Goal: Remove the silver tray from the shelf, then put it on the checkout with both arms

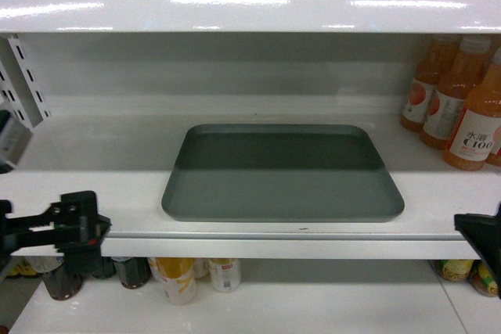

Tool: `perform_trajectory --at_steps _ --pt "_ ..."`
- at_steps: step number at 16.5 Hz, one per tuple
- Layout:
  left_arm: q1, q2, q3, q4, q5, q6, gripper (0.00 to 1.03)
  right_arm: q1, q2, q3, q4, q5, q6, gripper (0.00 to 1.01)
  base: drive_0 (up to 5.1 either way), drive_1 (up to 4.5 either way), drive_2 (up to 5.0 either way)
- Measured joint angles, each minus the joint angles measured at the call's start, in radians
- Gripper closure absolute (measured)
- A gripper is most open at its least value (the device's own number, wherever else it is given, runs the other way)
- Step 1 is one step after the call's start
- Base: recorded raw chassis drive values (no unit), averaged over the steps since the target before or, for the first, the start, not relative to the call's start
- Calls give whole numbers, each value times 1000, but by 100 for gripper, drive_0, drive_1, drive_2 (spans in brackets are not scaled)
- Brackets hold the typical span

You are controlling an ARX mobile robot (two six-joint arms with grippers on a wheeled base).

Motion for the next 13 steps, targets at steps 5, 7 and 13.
perform_trajectory --at_steps 5,7,13 --pt "-10 275 263 -48 -24 17 5 -8 283 196 5 10 67 3 0 0 0" --pt "-33 356 355 -93 -23 13 5 -8 372 282 -7 22 87 3 0 0 0" --pt "-89 460 512 -145 -45 9 5 22 536 475 -49 57 107 3 0 0 0"
